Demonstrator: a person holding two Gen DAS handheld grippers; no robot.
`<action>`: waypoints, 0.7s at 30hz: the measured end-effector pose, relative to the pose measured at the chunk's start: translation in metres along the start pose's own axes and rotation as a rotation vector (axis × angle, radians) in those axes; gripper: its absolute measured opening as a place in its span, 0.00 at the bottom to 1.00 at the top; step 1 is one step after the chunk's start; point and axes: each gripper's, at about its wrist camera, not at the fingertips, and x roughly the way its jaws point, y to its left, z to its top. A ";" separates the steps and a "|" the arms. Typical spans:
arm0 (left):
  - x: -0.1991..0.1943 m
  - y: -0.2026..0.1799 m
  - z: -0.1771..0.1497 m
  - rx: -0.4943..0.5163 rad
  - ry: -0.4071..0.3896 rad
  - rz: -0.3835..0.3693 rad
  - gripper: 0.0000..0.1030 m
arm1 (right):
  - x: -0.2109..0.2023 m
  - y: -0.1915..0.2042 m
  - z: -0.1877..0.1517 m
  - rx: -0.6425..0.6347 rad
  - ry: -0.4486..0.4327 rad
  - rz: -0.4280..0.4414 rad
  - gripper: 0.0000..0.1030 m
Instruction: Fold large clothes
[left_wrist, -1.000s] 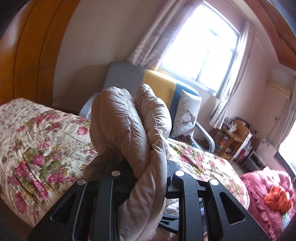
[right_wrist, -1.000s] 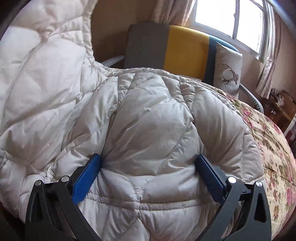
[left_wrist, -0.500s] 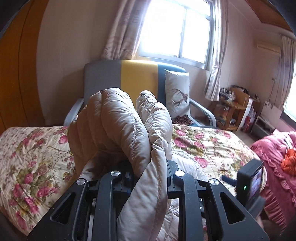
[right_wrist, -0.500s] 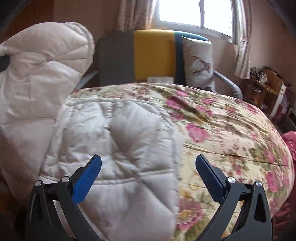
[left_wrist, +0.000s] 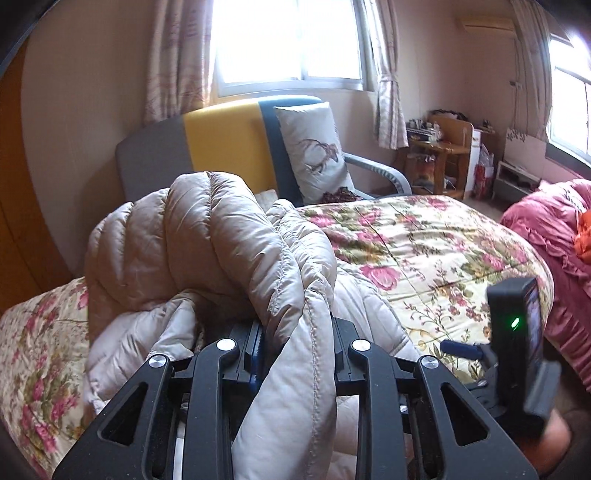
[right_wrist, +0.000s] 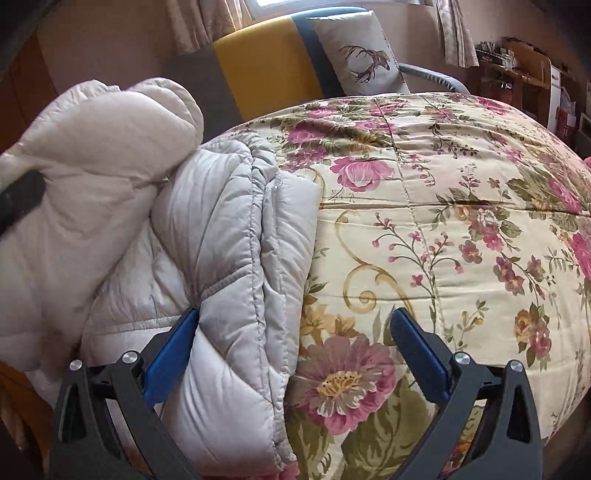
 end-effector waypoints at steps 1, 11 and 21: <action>0.004 -0.005 -0.003 0.020 -0.002 -0.007 0.26 | -0.005 -0.004 0.002 0.007 -0.012 0.008 0.98; 0.019 -0.049 -0.041 0.176 -0.073 -0.019 0.32 | -0.078 0.002 0.087 -0.022 -0.204 0.115 0.98; 0.008 -0.059 -0.045 0.224 -0.074 -0.081 0.43 | -0.007 0.084 0.125 -0.336 0.007 0.057 0.98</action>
